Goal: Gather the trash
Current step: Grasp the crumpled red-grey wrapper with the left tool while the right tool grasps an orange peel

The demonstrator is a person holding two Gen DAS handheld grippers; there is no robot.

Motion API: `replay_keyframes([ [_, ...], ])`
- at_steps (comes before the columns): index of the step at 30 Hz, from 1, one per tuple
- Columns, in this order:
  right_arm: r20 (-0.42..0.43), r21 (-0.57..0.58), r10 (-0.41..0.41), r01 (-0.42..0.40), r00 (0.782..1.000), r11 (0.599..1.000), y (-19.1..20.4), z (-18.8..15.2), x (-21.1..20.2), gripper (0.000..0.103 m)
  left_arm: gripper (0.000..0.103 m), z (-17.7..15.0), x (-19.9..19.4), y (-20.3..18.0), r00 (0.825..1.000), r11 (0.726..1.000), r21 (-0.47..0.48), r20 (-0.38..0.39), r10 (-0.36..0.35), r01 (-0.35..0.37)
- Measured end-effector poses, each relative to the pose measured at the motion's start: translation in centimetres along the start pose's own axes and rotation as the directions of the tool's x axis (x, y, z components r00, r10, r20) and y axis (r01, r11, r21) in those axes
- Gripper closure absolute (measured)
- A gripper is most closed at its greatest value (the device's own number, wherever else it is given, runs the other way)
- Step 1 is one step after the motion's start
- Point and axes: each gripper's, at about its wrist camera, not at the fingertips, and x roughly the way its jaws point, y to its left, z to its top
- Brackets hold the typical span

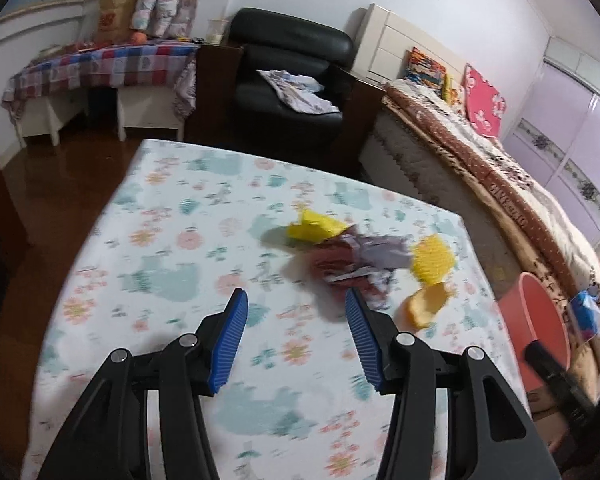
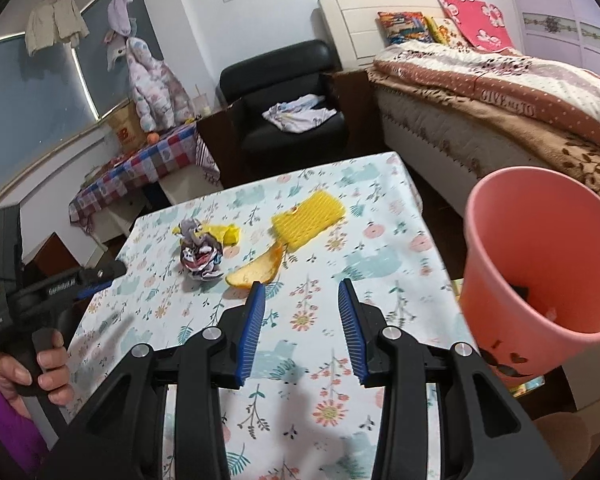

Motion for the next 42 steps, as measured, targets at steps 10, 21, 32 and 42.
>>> replay_keyframes([
  [10, -0.041, 0.033, 0.030, -0.029, 0.999, 0.999, -0.1, 0.2, 2.9, 0.064, 0.054, 0.0, 6.8, -4.7, 0.995, 0.999, 0.037, -0.097, 0.009, -0.006],
  [21, -0.066, 0.087, 0.085, -0.079, 0.994, 0.993, -0.1, 2.0, 6.3, 0.064, 0.089, -0.1, 7.0, -3.6, 0.994, 1.000, 0.018, -0.109, -0.003, 0.005],
  [32, -0.109, 0.001, 0.026, -0.026, 0.994, 1.000, 2.4, 3.6, 10.6, 0.064, 0.098, -0.4, 3.9, -0.8, 0.996, 1.000, -0.011, -0.086, 0.004, -0.005],
  [42, -0.164, 0.009, 0.002, -0.001, 0.986, 1.000, 2.0, 3.0, 12.0, 0.094, 0.099, -0.5, 2.4, 0.0, 0.998, 1.000, -0.011, -0.067, 0.000, -0.001],
])
